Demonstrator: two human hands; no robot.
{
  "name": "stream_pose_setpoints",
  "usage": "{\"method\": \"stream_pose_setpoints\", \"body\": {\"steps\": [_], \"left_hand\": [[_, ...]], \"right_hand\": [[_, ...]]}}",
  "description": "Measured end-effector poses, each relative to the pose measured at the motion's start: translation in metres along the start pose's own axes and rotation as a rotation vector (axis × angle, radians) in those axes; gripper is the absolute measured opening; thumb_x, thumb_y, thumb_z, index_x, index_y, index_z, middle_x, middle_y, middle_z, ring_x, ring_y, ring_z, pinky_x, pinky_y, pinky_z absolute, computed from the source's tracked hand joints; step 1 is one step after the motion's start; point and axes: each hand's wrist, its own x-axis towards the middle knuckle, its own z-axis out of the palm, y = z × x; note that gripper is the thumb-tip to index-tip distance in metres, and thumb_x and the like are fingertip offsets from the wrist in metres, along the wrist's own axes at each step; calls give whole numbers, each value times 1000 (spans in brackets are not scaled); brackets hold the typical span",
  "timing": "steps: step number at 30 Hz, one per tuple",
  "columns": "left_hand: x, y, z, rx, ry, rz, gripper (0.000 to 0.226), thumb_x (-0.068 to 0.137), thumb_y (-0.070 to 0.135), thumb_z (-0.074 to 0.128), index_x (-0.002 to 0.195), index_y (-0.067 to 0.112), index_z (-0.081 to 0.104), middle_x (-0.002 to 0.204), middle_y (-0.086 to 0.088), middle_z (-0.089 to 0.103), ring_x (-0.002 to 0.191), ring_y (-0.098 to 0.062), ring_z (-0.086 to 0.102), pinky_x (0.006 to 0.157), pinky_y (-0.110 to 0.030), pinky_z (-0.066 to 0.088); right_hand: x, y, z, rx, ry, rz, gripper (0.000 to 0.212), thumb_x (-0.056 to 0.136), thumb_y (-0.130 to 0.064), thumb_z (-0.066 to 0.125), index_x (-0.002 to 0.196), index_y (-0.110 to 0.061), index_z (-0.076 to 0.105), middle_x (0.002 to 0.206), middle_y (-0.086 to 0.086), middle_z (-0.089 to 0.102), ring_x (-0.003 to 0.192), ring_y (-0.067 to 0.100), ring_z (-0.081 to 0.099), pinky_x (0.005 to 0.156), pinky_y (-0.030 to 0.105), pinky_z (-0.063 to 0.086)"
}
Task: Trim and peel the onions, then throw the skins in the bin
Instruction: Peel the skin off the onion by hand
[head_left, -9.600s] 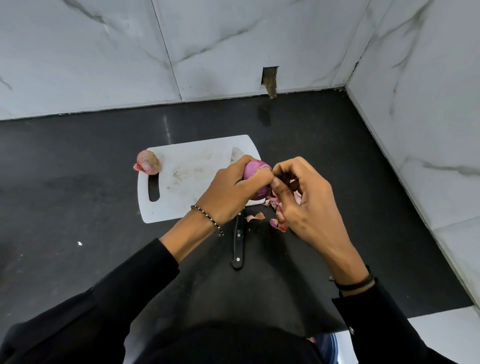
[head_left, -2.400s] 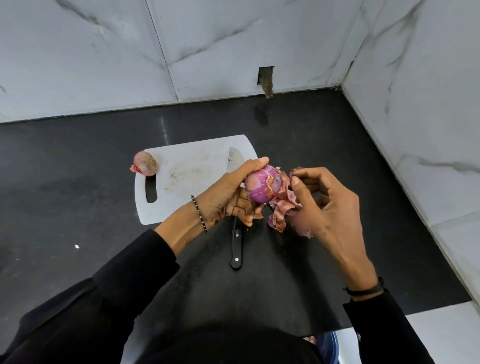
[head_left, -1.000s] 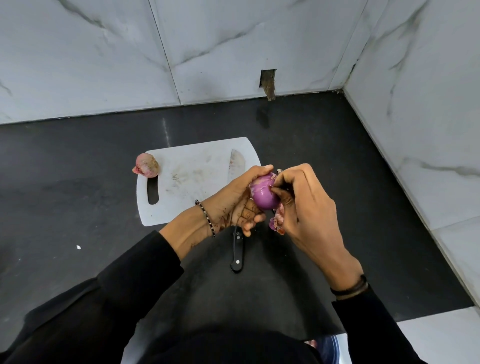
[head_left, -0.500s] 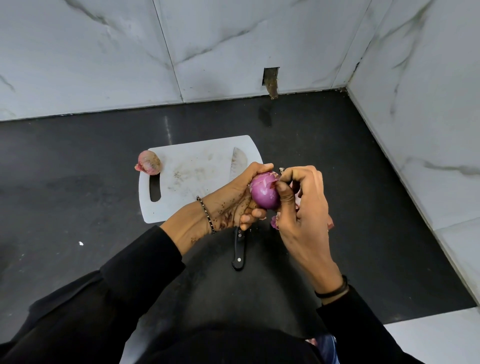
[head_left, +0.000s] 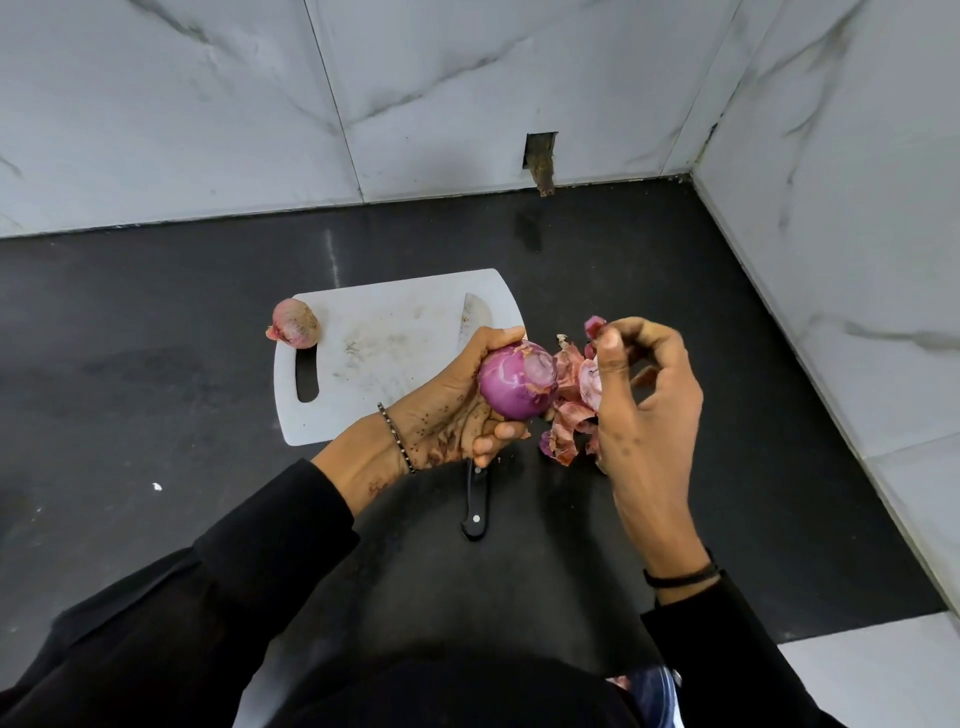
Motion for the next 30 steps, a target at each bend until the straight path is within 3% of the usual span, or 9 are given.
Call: {"method": "stream_pose_setpoints", "body": {"steps": [3, 7, 10, 14, 21, 26, 30], "left_hand": [[1, -1, -1, -26, -11, -32, 79, 68, 74, 65, 91, -1, 69, 63, -11, 65, 43, -14, 62, 42, -23, 54], [3, -2, -3, -82, -10, -44, 76, 70, 75, 59, 89, 2, 71, 75, -13, 66, 54, -17, 65, 51, -24, 58], [1, -3, -4, -115, -41, -32, 76, 79, 72, 46, 88, 0, 68, 69, -11, 64, 50, -16, 62, 48, -24, 56], [1, -6, -5, -129, -83, 4, 73, 89, 66, 33, 93, 0, 62, 64, -7, 53, 44, -13, 48, 44, -22, 45], [2, -9, -7, -160, -138, 37, 64, 93, 66, 28, 108, 5, 40, 62, -7, 50, 42, -12, 45, 43, -23, 44], [0, -6, -2, -109, -114, 75, 60, 90, 63, 40, 91, 4, 53, 65, -9, 52, 45, -15, 48, 46, -24, 45], [-3, -4, 1, -73, -58, 111, 65, 73, 61, 70, 103, 4, 57, 75, -15, 54, 54, -19, 54, 53, -28, 52]], "right_hand": [[-3, 9, -6, -46, -9, 37, 10, 100, -35, 63, 105, -27, 66, 105, -6, 68, 92, 10, 61, 78, 21, 47], [-6, 20, -12, -157, -38, 35, 11, 101, -28, 63, 108, -26, 71, 104, -10, 68, 91, 7, 62, 78, 23, 49], [-6, 22, -17, -228, -73, 1, 9, 97, -25, 69, 104, -31, 69, 95, -11, 68, 84, 6, 62, 72, 18, 47], [-4, 19, -23, -210, -124, 21, 10, 95, -24, 73, 105, -24, 72, 92, -15, 70, 83, 3, 66, 70, 14, 51], [-7, -2, -23, -103, -285, -84, 11, 96, -21, 69, 107, -23, 73, 97, -16, 69, 91, 11, 67, 70, 16, 51], [-11, -11, -20, 0, -350, -140, 11, 96, -19, 70, 106, -17, 74, 94, -10, 70, 86, 18, 67, 64, 30, 54], [-8, -13, -20, 26, -345, -161, 14, 96, -23, 69, 107, -16, 74, 98, -10, 70, 88, 19, 67, 64, 33, 55]]}}
